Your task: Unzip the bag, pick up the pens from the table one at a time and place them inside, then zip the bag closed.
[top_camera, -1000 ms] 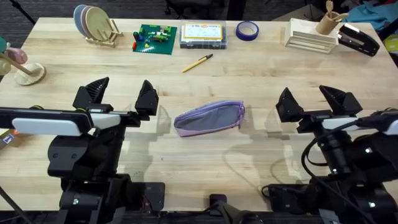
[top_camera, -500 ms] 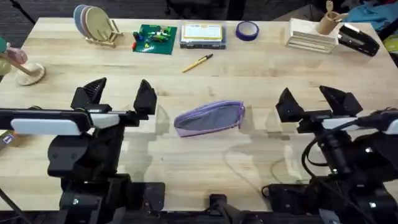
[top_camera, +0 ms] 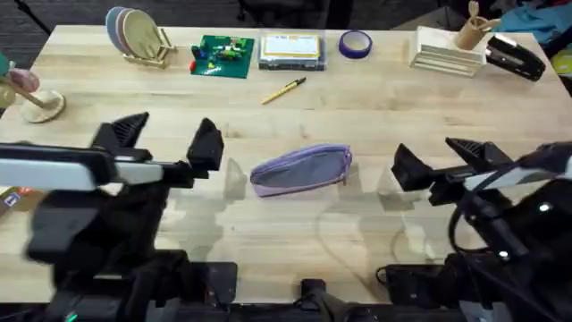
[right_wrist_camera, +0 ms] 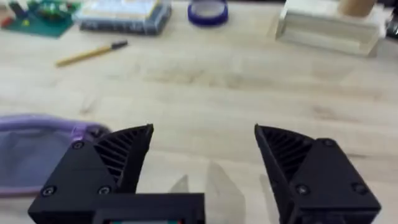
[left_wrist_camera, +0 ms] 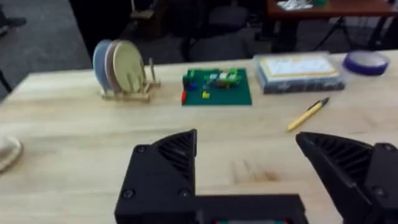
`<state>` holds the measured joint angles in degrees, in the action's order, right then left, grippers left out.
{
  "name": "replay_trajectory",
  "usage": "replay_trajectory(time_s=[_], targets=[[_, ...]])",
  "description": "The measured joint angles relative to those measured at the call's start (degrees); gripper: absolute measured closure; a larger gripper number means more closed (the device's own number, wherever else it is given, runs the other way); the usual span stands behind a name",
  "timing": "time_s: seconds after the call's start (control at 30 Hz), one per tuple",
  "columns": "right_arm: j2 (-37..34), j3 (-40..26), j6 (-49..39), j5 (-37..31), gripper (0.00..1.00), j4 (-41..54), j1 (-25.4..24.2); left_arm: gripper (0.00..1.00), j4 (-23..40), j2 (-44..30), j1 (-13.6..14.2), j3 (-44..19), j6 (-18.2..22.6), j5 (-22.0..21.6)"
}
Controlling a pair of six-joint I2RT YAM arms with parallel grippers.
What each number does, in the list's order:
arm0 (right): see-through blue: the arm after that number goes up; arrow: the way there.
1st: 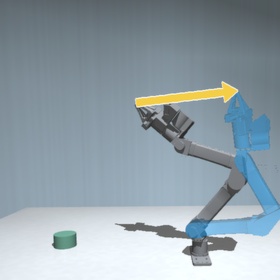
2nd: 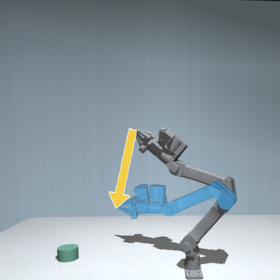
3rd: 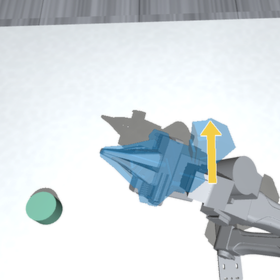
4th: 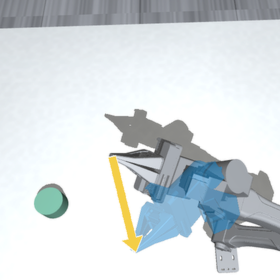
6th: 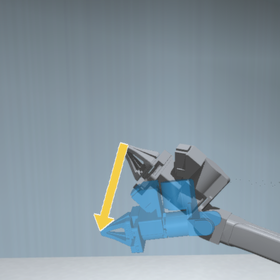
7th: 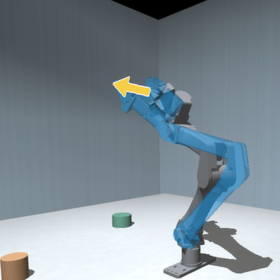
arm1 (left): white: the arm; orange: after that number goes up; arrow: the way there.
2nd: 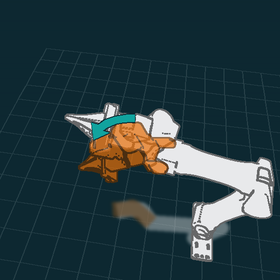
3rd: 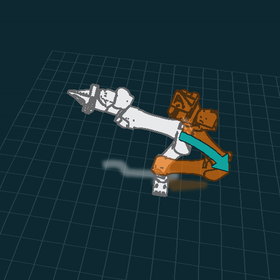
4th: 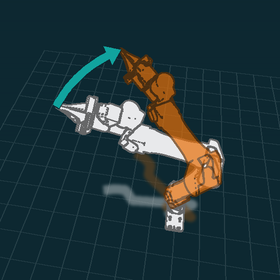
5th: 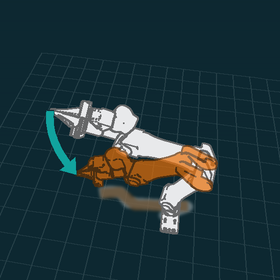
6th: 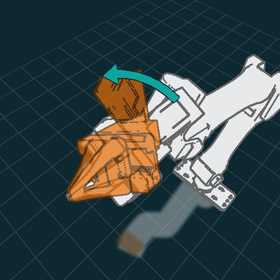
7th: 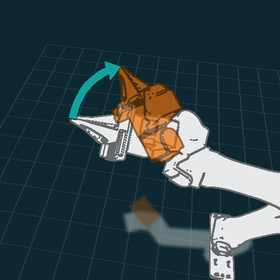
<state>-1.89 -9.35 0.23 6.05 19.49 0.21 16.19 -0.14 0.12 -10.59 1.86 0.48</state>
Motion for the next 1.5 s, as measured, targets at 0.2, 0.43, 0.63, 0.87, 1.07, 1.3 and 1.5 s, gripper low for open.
replay_trajectory(time_s=[0.2, 0.43, 0.63, 0.87, 1.07, 1.3, 1.5], targets=[[-9.73, -13.63, -1.36, 0.74, 0.004, 7.91, 0.0, 0.008, 6.01, -3.63, 0.0, -10.29, 0.86, 3.43], [-26.67, -32.2, -4.7, 0.9, 0.004, 16.1, 0.0, 0.007, 14.17, -11.15, 0.0, -21.21, 1.17, 7.54], [-38.03, -43.24, -5.38, 0.91, 0.004, 21.82, 0.0, 0.007, 20.66, -17.69, 0.0, -29.78, 2.69, 9.75], [-44.34, -48.81, -5.44, 1.94, 0.004, 24.72, 0.0, 0.007, 30.52, -25.87, 0.0, -39.06, 10.87, 16.26], [-44.84, -49.02, -5.66, 2.44, 0.004, 28.24, 0.0, 0.007, 37.49, -32.34, 0.0, -41.17, 21.71, 23.46], [-44.84, -49.02, -6.32, 2.57, 0.004, 29.39, 0.0, 0.007, 41.49, -34.36, 0.0, -41.17, 27.05, 25.64], [-44.83, -49.02, -6.54, 2.6, 0.004, 29.46, 0.0, 0.007, 46.45, -34.36, 0.0, -41.17, 35.81, 28.73]])
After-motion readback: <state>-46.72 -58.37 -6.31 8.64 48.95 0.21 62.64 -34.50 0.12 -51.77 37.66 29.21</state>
